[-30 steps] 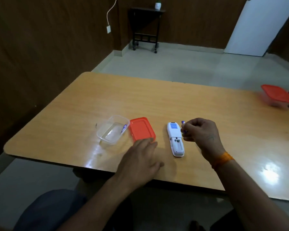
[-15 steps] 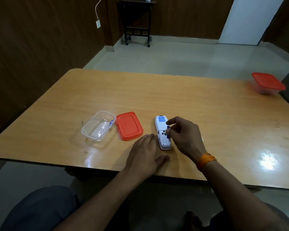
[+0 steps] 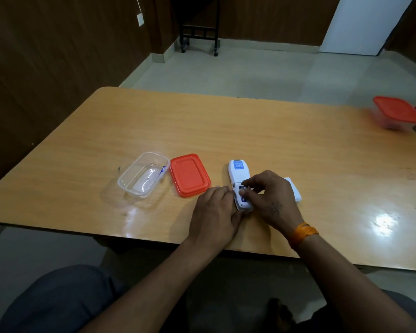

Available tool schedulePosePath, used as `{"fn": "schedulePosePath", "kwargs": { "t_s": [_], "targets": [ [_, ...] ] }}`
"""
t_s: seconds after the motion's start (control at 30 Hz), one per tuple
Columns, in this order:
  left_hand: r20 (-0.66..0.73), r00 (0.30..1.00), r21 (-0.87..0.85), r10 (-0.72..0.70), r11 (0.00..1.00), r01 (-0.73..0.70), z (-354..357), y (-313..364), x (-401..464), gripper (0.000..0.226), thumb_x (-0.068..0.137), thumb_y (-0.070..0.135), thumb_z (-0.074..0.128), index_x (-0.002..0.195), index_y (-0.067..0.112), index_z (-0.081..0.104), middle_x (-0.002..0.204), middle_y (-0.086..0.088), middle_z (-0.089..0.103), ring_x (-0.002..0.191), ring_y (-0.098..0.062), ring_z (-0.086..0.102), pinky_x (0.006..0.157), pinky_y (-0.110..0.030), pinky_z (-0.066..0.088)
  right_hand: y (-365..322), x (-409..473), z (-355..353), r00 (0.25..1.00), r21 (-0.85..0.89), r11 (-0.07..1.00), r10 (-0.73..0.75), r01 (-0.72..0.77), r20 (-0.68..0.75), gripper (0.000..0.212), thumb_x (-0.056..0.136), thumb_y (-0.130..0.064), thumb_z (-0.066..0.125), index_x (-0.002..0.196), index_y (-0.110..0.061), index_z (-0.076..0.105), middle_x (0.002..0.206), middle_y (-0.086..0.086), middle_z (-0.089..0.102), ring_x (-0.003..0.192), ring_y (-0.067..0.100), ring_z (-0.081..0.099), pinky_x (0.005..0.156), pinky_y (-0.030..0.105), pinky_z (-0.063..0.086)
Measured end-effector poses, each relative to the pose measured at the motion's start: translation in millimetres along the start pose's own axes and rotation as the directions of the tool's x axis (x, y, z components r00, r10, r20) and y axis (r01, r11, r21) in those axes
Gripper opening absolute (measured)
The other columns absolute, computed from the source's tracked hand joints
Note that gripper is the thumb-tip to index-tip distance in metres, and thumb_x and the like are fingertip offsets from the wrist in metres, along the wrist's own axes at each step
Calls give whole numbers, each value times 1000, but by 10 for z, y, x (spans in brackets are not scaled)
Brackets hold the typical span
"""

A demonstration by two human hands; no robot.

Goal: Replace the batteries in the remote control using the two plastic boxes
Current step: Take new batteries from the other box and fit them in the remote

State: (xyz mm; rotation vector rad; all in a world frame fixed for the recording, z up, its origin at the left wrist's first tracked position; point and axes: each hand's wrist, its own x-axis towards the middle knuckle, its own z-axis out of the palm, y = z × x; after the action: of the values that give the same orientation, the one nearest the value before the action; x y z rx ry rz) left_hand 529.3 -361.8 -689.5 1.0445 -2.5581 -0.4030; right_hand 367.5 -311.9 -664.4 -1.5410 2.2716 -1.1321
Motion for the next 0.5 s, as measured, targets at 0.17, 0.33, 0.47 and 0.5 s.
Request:
{"fn": "schedulePosePath", "kwargs": {
  "t_s": [0.17, 0.33, 0.47, 0.5],
  "targets": [
    [13, 1000, -4, -4, 1000, 4, -15, 11, 21, 52, 99, 46, 54, 137, 11, 63, 136, -9, 66, 126, -26, 57, 106, -39, 46, 1, 0, -29, 998, -19, 999, -31, 32, 58, 20, 83, -18, 85, 102, -13, 80, 95, 5, 66, 84, 18, 66, 78, 33, 52],
    [5, 1000, -26, 1, 1000, -1, -6, 1, 25, 50, 100, 47, 56, 135, 12, 66, 134, -8, 68, 122, -25, 59, 101, -39, 49, -13, 14, -1, 996, -62, 998, -26, 31, 83, 22, 87, -20, 82, 108, -14, 80, 98, 4, 65, 90, 19, 63, 79, 31, 47],
    [-10, 1000, -40, -2, 999, 1, -8, 1, 19, 48, 100, 48, 55, 131, 13, 67, 130, -7, 69, 118, -24, 60, 99, -38, 51, -3, -17, 13, 996, -93, 995, -32, 40, 82, 19, 89, -21, 80, 106, -12, 81, 94, -2, 58, 85, 12, 56, 76, 27, 42],
    [-9, 1000, -44, -1, 999, 1, -13, 6, 14, 49, 99, 48, 52, 130, 13, 68, 129, -7, 69, 117, -24, 61, 98, -38, 51, 5, -36, 11, 995, -91, 995, -41, 49, 91, 18, 89, -21, 80, 104, -12, 81, 94, -3, 58, 86, 12, 56, 77, 30, 45]
  ]
}}
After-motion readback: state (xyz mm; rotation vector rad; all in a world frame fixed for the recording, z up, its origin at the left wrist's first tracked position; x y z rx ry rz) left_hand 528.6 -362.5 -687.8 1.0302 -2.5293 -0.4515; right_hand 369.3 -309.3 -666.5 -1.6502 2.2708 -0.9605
